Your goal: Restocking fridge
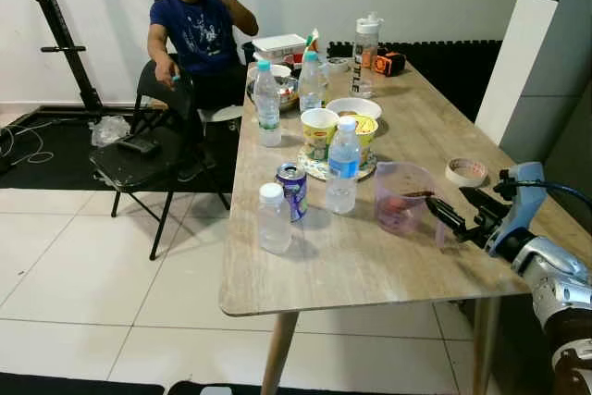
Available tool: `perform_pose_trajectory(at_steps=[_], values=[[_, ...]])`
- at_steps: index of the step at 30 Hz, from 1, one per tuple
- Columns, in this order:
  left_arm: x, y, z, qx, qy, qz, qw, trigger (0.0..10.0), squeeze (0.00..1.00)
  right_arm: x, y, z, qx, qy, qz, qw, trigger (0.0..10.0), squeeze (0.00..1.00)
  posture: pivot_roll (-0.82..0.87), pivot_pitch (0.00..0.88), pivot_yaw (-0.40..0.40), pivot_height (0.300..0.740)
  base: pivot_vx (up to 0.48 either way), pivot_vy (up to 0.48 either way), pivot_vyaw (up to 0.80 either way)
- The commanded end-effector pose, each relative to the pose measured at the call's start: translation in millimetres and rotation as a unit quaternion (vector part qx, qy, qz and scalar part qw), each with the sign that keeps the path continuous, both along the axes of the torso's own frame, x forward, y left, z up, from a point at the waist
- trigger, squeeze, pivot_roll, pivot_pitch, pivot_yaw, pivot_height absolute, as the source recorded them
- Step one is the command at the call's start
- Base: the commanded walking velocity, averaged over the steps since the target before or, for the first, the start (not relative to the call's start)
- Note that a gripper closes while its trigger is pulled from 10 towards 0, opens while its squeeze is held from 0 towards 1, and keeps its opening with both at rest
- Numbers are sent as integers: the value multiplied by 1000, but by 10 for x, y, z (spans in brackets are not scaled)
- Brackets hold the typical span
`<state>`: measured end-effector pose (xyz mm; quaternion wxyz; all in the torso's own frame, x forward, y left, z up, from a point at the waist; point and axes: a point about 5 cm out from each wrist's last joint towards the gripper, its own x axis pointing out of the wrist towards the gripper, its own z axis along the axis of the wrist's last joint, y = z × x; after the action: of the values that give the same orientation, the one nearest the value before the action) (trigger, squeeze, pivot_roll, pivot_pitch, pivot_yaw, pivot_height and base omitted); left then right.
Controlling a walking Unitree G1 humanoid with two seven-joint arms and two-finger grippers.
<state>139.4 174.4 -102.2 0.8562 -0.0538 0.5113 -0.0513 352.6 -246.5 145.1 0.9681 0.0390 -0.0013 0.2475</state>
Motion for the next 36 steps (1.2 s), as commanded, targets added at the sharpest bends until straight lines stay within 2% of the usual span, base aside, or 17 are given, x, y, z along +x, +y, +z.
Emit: perform_pose_trajectory(at_steps=[1, 10, 15, 24, 36], values=[[-25, 31, -6, 3, 4, 2, 1000, 10000, 0, 18, 39, 20, 9, -9, 11, 1000, 10000, 0, -84, 0, 9, 740, 0, 0, 0], [-65, 63, -15, 5, 8, 4, 1000, 10000, 0, 78, 72, 100, 15, -17, 33, 999, 10000, 0, -67, 0, 23, 740, 0, 0, 0], [-84, 99, -17, 7, 9, 3, 1000, 10000, 0, 100, 29, 130, -4, -17, 20, 1000, 10000, 0, -59, 0, 32, 740, 0, 0, 0], [-135, 156, -23, 11, 12, 0, 1000, 10000, 0, 74, -58, 51, -42, 9, 3, 999, 10000, 0, -48, 35, 50, 740, 0, 0, 0], [-268, 250, -46, 18, 23, -2, 1000, 10000, 0, 47, -57, 1, -26, 18, 18, 999, 10000, 0, -28, 69, 68, 740, 0, 0, 0]])
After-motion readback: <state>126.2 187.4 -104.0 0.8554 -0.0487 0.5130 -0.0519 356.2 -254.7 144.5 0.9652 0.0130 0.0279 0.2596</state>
